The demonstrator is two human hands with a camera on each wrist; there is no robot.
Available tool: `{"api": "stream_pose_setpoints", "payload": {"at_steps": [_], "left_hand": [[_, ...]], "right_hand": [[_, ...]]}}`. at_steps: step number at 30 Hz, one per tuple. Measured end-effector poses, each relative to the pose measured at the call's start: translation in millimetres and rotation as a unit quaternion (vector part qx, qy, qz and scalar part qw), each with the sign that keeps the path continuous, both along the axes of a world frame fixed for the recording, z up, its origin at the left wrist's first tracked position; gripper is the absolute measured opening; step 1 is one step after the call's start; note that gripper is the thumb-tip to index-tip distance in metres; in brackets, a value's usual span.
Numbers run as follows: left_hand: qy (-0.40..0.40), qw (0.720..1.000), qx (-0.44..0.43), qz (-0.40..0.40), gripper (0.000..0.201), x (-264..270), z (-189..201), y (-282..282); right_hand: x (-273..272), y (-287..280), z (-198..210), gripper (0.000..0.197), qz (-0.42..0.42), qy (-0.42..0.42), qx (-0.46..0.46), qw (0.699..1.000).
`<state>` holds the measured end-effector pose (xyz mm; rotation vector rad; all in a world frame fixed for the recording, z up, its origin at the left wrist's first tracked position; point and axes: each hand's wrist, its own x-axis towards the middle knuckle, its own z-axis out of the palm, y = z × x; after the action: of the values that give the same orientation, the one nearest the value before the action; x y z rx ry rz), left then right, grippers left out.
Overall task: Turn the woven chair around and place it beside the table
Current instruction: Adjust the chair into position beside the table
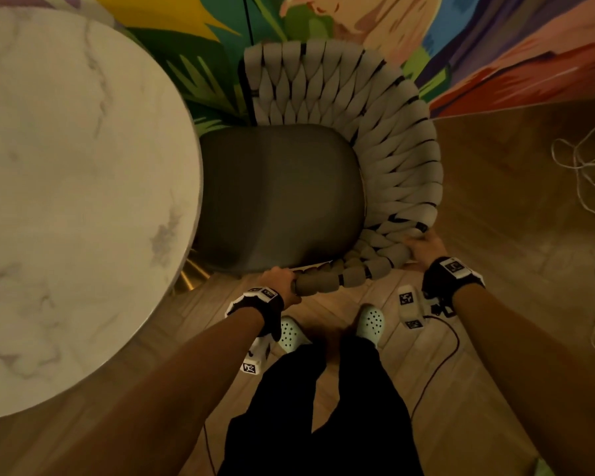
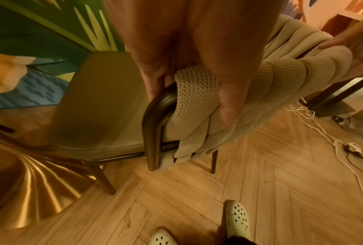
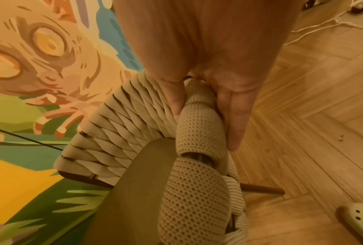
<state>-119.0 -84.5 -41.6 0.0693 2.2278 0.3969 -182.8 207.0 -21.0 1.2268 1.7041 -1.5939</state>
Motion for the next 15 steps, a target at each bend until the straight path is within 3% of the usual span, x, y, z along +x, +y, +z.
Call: {"api": "stream_pose_setpoints", "payload": {"at_steps": [7, 15], "left_hand": [[0.008, 1.0, 0.007, -0.002, 0.042, 22.8, -1.2, -7.1], [0.015, 1.0, -0.002, 0.015, 0.037, 14.0, -3.7, -20.9]], "right_hand": [[20.4, -4.8, -4.6, 0.051, 0.037, 0.012, 0.03, 0.999], [7.0, -18.2, -5.4, 0.05, 0.07, 0.025, 0.034, 0.997]]}}
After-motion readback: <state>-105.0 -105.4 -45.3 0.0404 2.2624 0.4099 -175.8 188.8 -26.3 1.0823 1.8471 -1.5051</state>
